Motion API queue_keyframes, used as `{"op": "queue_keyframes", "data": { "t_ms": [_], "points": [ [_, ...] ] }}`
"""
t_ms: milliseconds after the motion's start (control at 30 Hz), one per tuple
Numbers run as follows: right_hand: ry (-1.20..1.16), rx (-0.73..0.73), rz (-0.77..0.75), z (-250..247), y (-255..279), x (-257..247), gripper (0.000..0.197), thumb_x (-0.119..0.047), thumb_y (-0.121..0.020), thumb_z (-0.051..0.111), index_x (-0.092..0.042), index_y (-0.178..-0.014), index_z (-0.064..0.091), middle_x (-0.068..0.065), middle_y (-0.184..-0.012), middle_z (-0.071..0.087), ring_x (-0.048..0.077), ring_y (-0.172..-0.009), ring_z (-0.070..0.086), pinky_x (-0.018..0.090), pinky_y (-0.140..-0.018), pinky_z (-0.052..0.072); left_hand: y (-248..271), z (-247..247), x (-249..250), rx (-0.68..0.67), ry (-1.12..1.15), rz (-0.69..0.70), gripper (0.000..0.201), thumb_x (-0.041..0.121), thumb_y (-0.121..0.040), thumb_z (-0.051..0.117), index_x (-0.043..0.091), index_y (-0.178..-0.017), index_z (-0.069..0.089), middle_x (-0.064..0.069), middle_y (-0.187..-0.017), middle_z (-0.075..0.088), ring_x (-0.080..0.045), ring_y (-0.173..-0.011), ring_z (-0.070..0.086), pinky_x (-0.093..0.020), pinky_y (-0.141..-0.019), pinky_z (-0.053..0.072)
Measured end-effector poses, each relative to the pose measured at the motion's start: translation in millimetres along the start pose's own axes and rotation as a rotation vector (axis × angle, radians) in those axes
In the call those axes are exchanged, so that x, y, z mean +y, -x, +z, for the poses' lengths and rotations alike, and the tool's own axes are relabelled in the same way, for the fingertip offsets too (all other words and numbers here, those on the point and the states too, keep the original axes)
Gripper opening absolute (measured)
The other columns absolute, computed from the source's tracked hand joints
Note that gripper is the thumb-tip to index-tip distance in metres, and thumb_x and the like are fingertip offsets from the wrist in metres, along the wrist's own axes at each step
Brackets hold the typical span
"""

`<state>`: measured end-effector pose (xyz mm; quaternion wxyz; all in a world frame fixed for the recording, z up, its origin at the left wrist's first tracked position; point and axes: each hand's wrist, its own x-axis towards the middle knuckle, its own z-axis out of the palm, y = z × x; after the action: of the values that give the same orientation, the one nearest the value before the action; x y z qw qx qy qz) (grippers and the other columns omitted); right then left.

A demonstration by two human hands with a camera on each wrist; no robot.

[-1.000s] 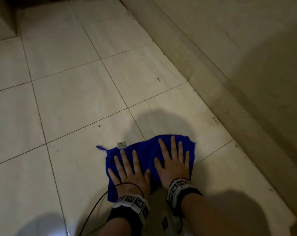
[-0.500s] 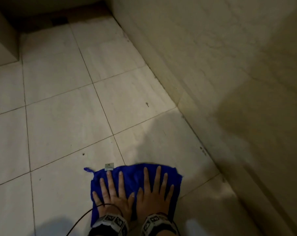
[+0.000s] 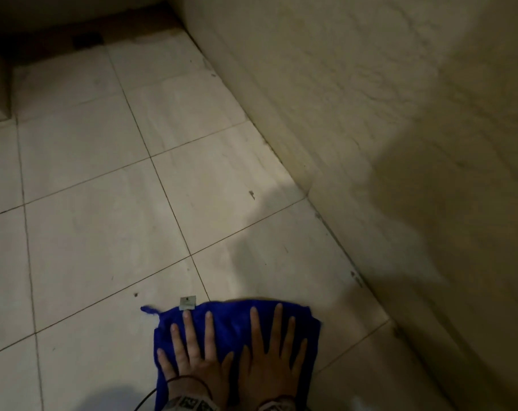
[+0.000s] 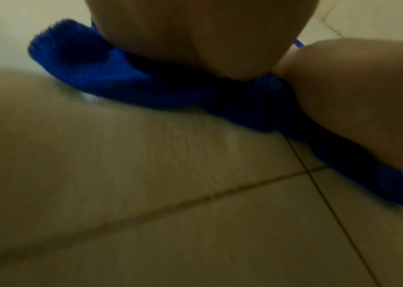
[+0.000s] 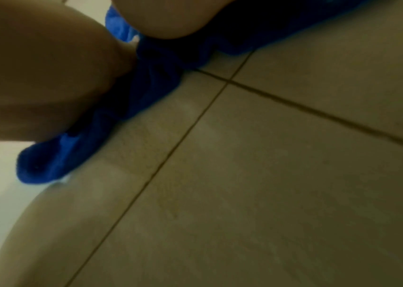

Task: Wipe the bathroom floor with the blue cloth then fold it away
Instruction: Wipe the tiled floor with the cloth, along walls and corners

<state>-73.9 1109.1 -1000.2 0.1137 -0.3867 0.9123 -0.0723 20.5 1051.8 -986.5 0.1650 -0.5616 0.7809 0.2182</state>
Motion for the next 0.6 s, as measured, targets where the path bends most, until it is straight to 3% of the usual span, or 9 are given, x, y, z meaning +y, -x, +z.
{"op": "queue_keyframes", "data": {
  "t_ms": [67, 100, 133, 167, 200, 300, 367, 467, 600],
  "points": [
    [-0.015, 0.008, 0.018, -0.4, 0.4, 0.0, 0.061, -0.055, -0.096, 0.008, -0.037, -0.147, 0.038, 0.008, -0.159, 0.028, 0.028, -0.151, -0.002, 0.059, -0.111, 0.011, -15.6, -16.8, 10.0, 0.003, -0.025, 0.001, 0.095, 0.078, -0.076, 0.032, 0.030, -0.153, 0.004, -0.008, -0.159, 0.005, -0.036, -0.146, 0.008, -0.050, -0.112, -0.021],
    [-0.014, 0.004, 0.010, -0.3, 0.6, 1.5, 0.062, -0.056, -0.097, 0.007, -0.037, -0.148, 0.036, 0.007, -0.159, 0.026, 0.028, -0.151, -0.002, 0.059, -0.111, 0.011, -25.3, -28.4, 16.5, -0.024, -0.047, -0.041, 0.097, 0.073, -0.080, 0.036, 0.029, -0.152, -0.013, -0.006, -0.159, -0.019, -0.036, -0.145, -0.001, -0.050, -0.105, -0.029],
    [-0.007, -0.003, -0.006, -0.1, 0.0, 4.1, 0.062, -0.055, -0.097, 0.005, -0.037, -0.149, 0.034, 0.007, -0.159, 0.024, 0.028, -0.151, -0.003, 0.058, -0.111, 0.011, -33.0, -34.2, 26.6, -0.023, -0.088, -0.070, 0.096, 0.069, -0.088, 0.032, 0.028, -0.144, -0.034, -0.004, -0.146, -0.048, -0.035, -0.143, -0.017, -0.050, -0.094, -0.038],
    [-0.001, -0.012, -0.016, -1.8, -3.9, 7.3, 0.062, -0.055, -0.097, 0.004, -0.037, -0.149, 0.031, 0.006, -0.159, 0.022, 0.028, -0.151, -0.003, 0.057, -0.111, 0.010, -39.2, -37.0, 34.0, -0.076, -0.094, -0.100, 0.091, 0.068, -0.092, 0.024, 0.027, -0.135, -0.046, -0.005, -0.129, -0.063, -0.035, -0.140, -0.030, -0.050, -0.083, -0.042],
    [0.000, -0.011, -0.014, -3.5, -11.5, 11.2, 0.062, -0.055, -0.096, 0.003, -0.037, -0.150, 0.030, 0.007, -0.159, 0.021, 0.028, -0.151, -0.003, 0.056, -0.112, 0.008, -47.2, -37.4, 39.0, -0.119, -0.103, -0.110, 0.086, 0.067, -0.093, 0.018, 0.028, -0.130, -0.049, -0.006, -0.120, -0.067, -0.035, -0.138, -0.036, -0.052, -0.080, -0.043],
    [0.007, -0.036, 0.008, -10.9, -41.0, 26.5, 0.065, -0.058, -0.096, 0.005, -0.036, -0.149, 0.036, 0.008, -0.159, 0.028, 0.032, -0.146, 0.020, 0.053, -0.112, 0.005, -62.3, -48.1, 49.8, -0.162, -0.165, -0.079, 0.081, 0.067, -0.093, 0.012, 0.028, -0.128, -0.049, -0.008, -0.124, -0.063, -0.036, -0.140, -0.034, -0.058, -0.100, -0.030],
    [0.015, -0.044, 0.028, -17.8, -57.1, 39.0, 0.065, -0.059, -0.096, 0.006, -0.037, -0.148, 0.038, 0.008, -0.157, 0.032, 0.032, -0.139, 0.030, 0.052, -0.112, 0.007, -67.6, -55.1, 59.1, -0.161, -0.145, -0.049, 0.079, 0.066, -0.093, 0.011, 0.028, -0.131, -0.047, -0.007, -0.123, -0.064, -0.036, -0.140, -0.034, -0.056, -0.095, -0.033],
    [0.042, -0.021, 0.055, -20.1, -77.1, 49.4, 0.062, -0.060, -0.096, 0.010, -0.038, -0.149, 0.036, 0.006, -0.158, 0.031, 0.033, -0.140, 0.029, 0.055, -0.109, 0.017, -84.3, -58.4, 77.4, -0.116, -0.141, 0.035, 0.079, 0.066, -0.094, 0.013, 0.031, -0.137, -0.042, -0.003, -0.124, -0.064, -0.033, -0.140, -0.035, -0.051, -0.082, -0.041],
    [0.045, 0.058, 0.120, -16.4, -98.1, 54.1, 0.068, -0.058, -0.088, 0.030, -0.040, -0.153, 0.022, 0.002, -0.161, 0.019, 0.031, -0.142, 0.022, 0.054, -0.110, 0.013, -109.1, -61.9, 106.2, -0.055, -0.199, 0.137, 0.078, 0.065, -0.095, 0.015, 0.032, -0.138, -0.040, -0.005, -0.143, -0.051, -0.032, -0.140, -0.034, -0.055, -0.095, -0.033]
  ]
}}
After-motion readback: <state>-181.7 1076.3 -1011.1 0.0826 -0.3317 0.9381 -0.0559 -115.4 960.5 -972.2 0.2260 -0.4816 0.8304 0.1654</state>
